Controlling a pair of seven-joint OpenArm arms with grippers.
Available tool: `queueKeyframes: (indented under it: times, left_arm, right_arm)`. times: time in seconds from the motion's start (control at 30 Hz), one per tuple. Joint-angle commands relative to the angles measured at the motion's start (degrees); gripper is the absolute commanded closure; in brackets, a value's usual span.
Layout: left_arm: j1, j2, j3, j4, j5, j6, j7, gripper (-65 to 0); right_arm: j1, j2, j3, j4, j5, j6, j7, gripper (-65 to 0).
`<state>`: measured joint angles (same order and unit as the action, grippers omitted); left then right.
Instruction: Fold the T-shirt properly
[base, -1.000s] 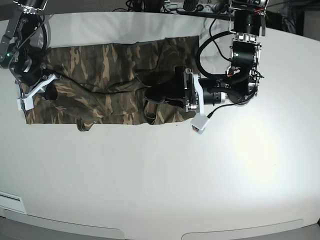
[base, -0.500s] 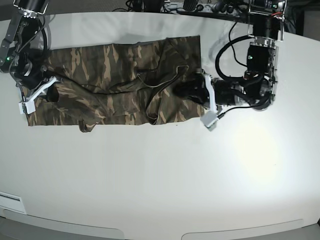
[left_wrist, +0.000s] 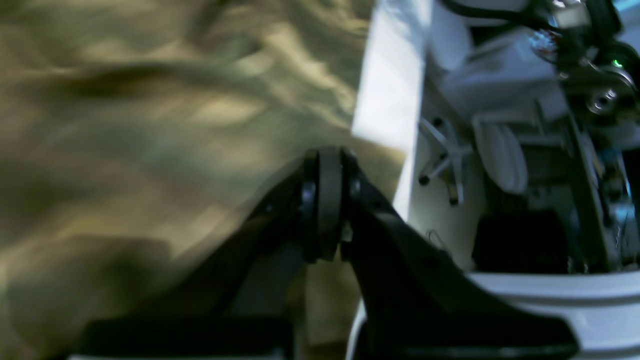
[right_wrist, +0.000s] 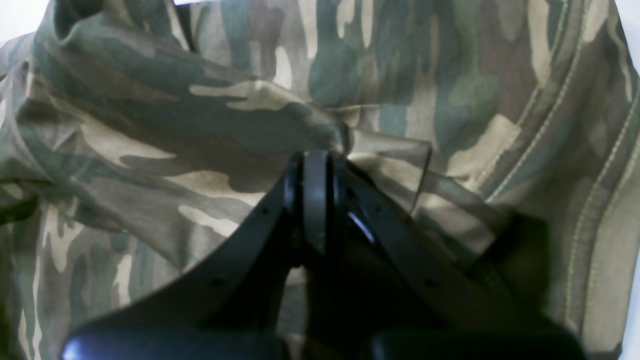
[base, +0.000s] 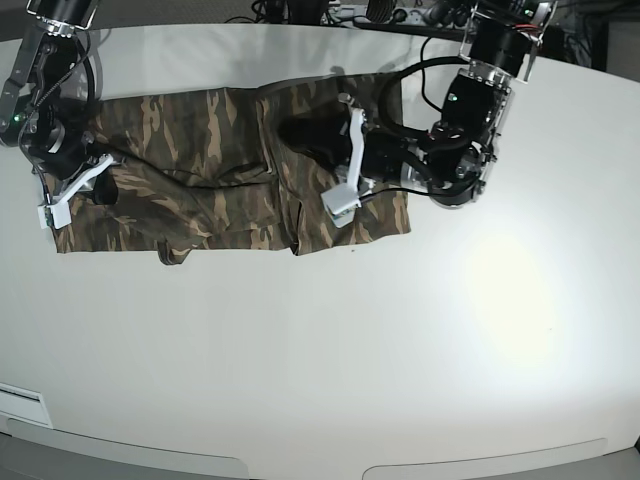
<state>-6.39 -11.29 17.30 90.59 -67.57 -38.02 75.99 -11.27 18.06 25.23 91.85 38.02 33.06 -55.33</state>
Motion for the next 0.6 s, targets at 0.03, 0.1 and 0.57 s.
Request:
queueKeyframes:
  times: [0.03,0.1,0.57]
  left_arm:
    - [-1.31,1.49,0.37,0.85,1.11,-0.57,-0.92,0.0]
    - [-2.32,1.57,0.13,0.87,2.62,-0.5,-0.46,0.0]
    - [-4.33,-3.8,-1.75,0.92,14.23,3.26,-4.13,0.0]
  right_arm:
    - [-0.13,0.37,-0.17,-0.04,-1.33,-0.02,-2.99,-4.7]
    - [-0.13,0.37,-0.17,-0.04,-1.33,-0.02,-2.99,-4.7]
    - [-0.13,0.37,-0.17,-0.02,1.7,0.0,-3.87,-4.7]
